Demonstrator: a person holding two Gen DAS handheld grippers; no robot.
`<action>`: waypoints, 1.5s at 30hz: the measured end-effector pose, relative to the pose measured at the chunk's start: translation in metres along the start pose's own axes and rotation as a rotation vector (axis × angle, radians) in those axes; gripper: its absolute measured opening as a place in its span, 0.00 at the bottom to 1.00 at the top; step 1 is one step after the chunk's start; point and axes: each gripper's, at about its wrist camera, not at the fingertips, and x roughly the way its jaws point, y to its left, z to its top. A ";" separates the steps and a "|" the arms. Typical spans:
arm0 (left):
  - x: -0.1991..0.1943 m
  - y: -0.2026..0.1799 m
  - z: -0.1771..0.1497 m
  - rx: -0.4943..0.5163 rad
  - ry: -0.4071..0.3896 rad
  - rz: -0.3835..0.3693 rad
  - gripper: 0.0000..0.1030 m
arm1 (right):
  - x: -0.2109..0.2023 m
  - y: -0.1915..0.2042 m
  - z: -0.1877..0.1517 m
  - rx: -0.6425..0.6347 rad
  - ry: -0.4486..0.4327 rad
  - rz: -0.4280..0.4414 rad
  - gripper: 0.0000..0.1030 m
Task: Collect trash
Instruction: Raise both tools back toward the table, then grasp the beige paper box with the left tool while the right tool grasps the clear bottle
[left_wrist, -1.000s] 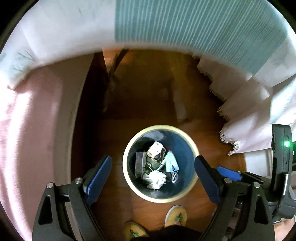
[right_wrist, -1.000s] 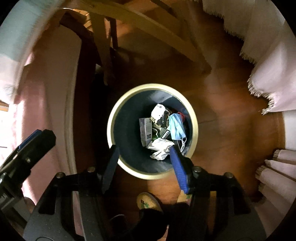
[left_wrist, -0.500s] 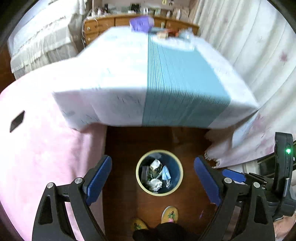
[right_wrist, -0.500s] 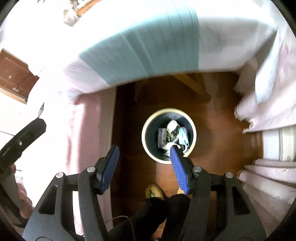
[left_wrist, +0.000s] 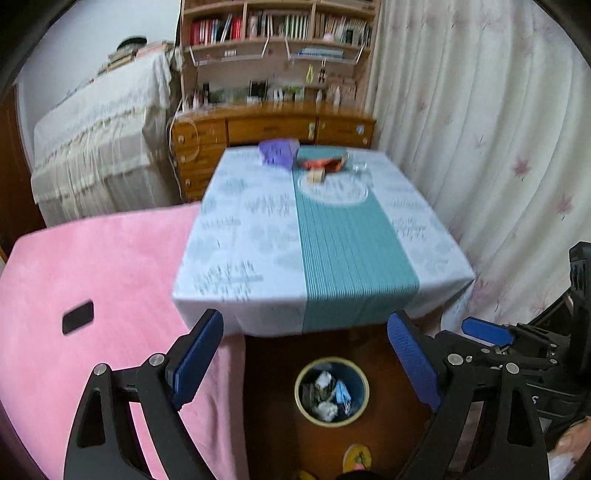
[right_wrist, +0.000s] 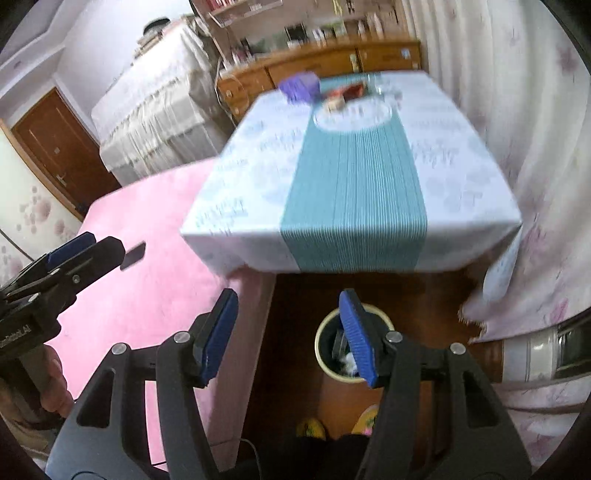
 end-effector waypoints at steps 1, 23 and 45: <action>-0.008 0.004 0.008 0.001 -0.008 -0.001 0.89 | -0.007 0.004 0.004 -0.001 -0.015 -0.002 0.53; 0.018 0.022 0.159 0.029 -0.087 -0.014 0.89 | -0.013 -0.002 0.127 -0.002 -0.169 -0.103 0.53; 0.472 -0.052 0.343 -0.254 0.226 0.099 0.89 | 0.334 -0.267 0.433 -0.113 0.131 -0.104 0.53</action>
